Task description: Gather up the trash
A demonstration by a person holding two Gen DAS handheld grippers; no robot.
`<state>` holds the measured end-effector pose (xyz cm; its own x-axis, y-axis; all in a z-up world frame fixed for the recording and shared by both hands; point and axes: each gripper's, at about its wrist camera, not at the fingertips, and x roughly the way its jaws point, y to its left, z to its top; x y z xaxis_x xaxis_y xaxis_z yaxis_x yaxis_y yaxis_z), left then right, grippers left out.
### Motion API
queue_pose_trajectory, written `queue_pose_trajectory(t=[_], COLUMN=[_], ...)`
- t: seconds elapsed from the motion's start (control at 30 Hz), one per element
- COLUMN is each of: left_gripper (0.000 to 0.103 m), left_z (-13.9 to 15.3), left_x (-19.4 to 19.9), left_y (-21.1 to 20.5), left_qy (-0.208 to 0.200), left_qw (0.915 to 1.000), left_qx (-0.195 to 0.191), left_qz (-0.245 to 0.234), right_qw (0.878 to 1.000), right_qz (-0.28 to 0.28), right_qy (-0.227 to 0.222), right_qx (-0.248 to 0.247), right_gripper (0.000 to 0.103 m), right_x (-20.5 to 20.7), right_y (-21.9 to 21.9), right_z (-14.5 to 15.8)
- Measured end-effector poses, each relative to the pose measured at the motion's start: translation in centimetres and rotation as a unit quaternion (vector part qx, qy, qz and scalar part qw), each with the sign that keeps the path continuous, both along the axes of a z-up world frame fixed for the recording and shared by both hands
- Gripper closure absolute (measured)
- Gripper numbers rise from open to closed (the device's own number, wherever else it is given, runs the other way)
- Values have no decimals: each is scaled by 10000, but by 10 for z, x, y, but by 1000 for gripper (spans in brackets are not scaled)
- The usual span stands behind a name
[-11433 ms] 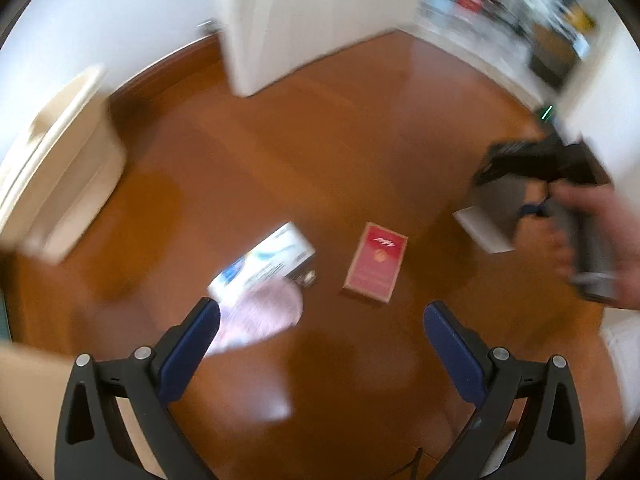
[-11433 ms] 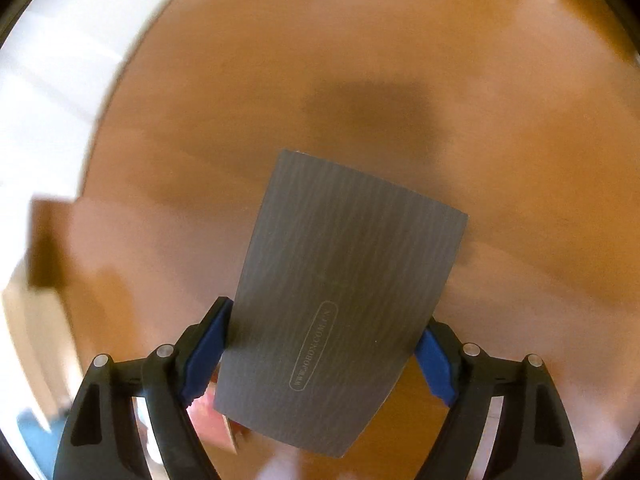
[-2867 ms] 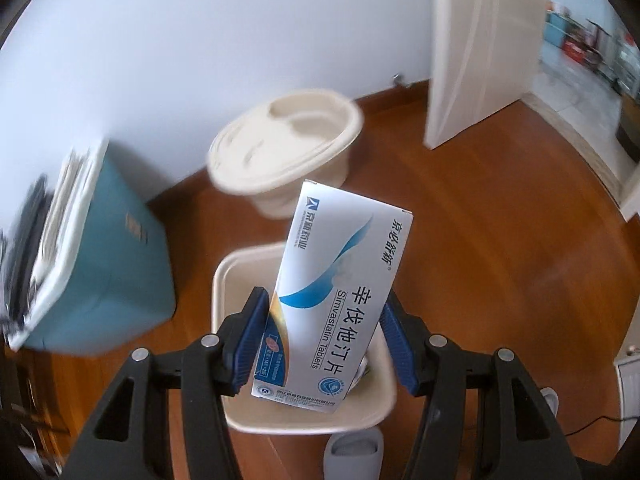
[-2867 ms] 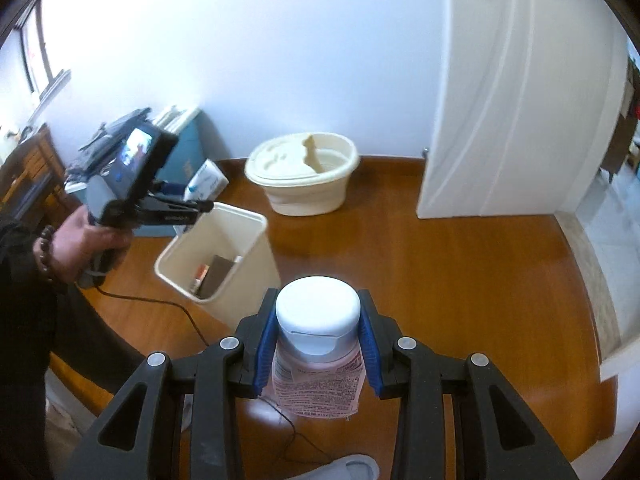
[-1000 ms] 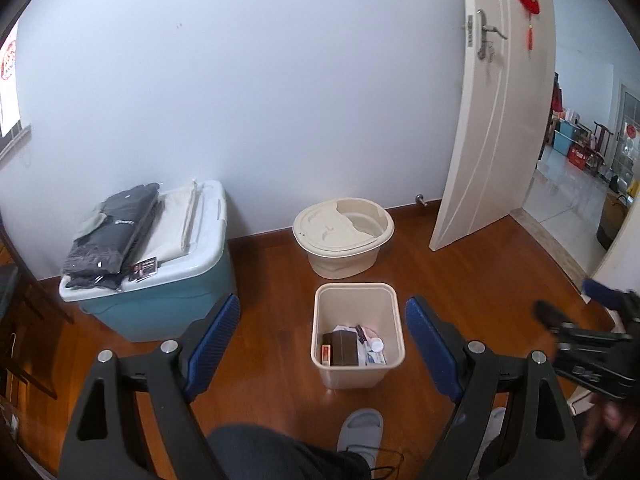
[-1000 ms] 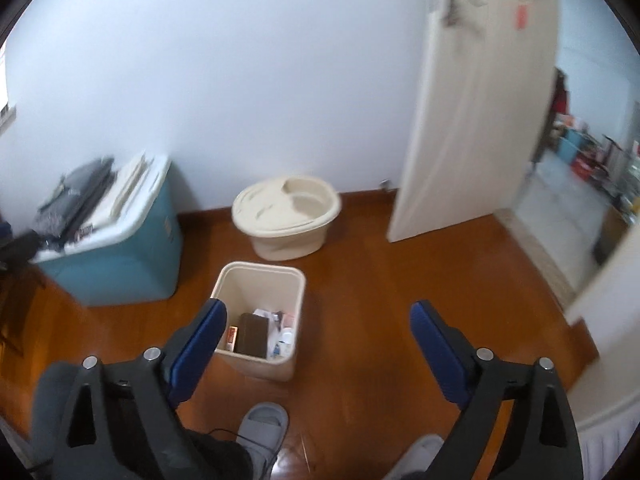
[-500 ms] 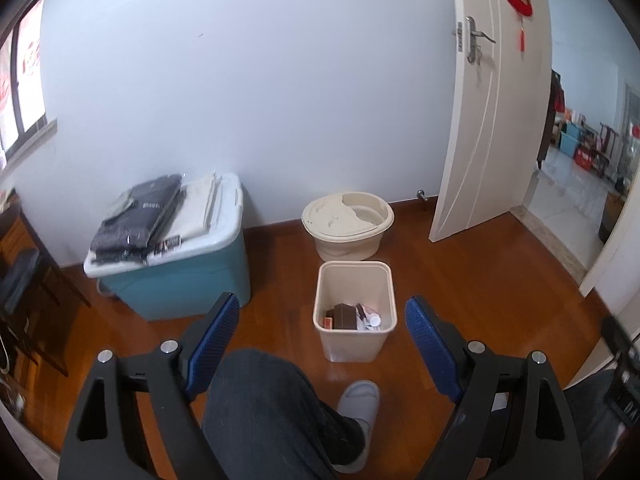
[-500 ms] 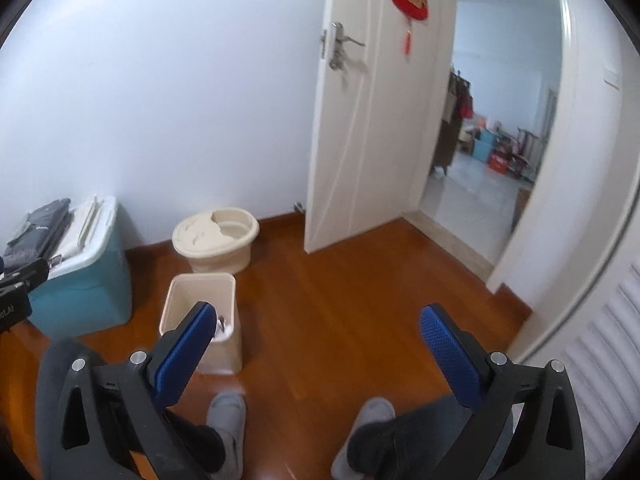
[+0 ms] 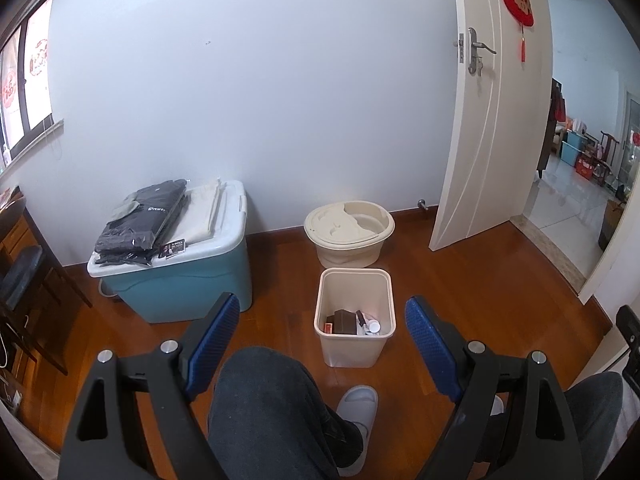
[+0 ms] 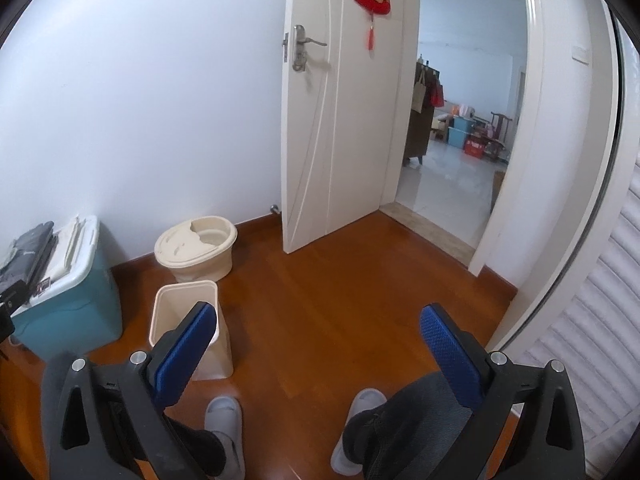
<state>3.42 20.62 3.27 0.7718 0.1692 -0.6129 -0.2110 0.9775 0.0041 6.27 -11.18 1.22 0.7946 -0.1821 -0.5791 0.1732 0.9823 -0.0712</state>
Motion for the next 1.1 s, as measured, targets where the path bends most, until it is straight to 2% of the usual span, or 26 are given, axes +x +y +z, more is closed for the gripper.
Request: queue_pose_trajectory(t=[1.1], left_gripper=[18], left_z=[-2], left_x=[6], left_y=[-7], left_qy=[81], left_qw=[10000], left_qx=[-3], left_qz=[-21], right_qw=[9998], right_qz=[-25], right_qy=[116], right_qx=[-146], right_gripper=[1], right_x=[14], right_y=[5], right_z=[-6])
